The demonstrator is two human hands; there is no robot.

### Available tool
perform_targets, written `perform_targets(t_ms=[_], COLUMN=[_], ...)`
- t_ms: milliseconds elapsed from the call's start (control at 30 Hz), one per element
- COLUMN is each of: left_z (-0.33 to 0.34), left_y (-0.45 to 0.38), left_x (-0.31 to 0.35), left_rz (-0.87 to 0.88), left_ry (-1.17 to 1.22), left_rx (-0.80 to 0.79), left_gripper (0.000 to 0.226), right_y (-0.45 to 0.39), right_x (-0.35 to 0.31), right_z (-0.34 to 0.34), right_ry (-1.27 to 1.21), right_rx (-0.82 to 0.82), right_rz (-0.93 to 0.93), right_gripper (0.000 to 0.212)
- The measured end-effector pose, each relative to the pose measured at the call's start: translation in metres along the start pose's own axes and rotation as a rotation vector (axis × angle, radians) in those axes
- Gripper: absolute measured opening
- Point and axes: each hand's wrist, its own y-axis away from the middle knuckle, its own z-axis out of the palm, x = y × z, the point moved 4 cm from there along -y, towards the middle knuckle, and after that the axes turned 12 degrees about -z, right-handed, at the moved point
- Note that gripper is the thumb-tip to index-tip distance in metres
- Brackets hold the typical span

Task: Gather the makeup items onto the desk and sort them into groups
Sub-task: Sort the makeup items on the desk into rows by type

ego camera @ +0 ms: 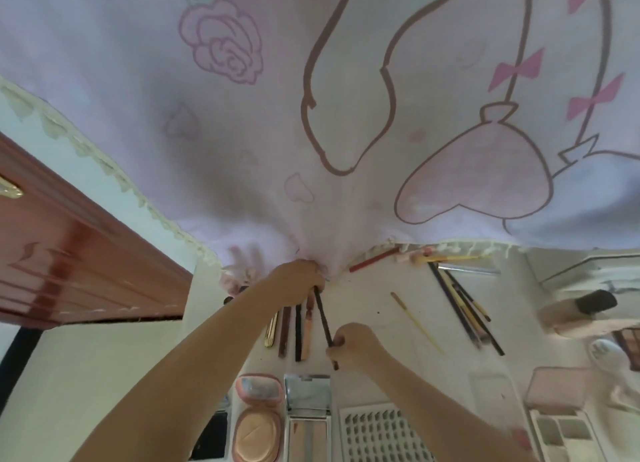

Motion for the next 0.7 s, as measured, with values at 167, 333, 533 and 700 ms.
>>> perform_targets(t_ms=[167,333,533,700], left_z=[0.026,0.041,0.043,0.045], left_y=[-0.032,-0.042,-0.039,-0.033], left_x=[0.002,0.003,0.002,0.002], left_rz=[-0.004,0.101,0.180,0.170], left_ry=[0.125,0.051,-0.170,-0.244], left_rx=[-0.069,-0.048,0.050,0.129], left_gripper=[0.021,0.017,0.031,0.045], right_y=[-0.018,-0.020,-0.009,0.029], right_x=[0.008,0.004,0.000,0.033], right_z=[0.031,0.040,0.029,-0.026], right_ry=[-0.123,-0.124,-0.116,-0.092], right_rx=[0.056,0.058,-0.019,0.174], right_rz=[0.172,0.191,0.087,0.001], right_gripper=[0.038,0.029,0.020,0.022])
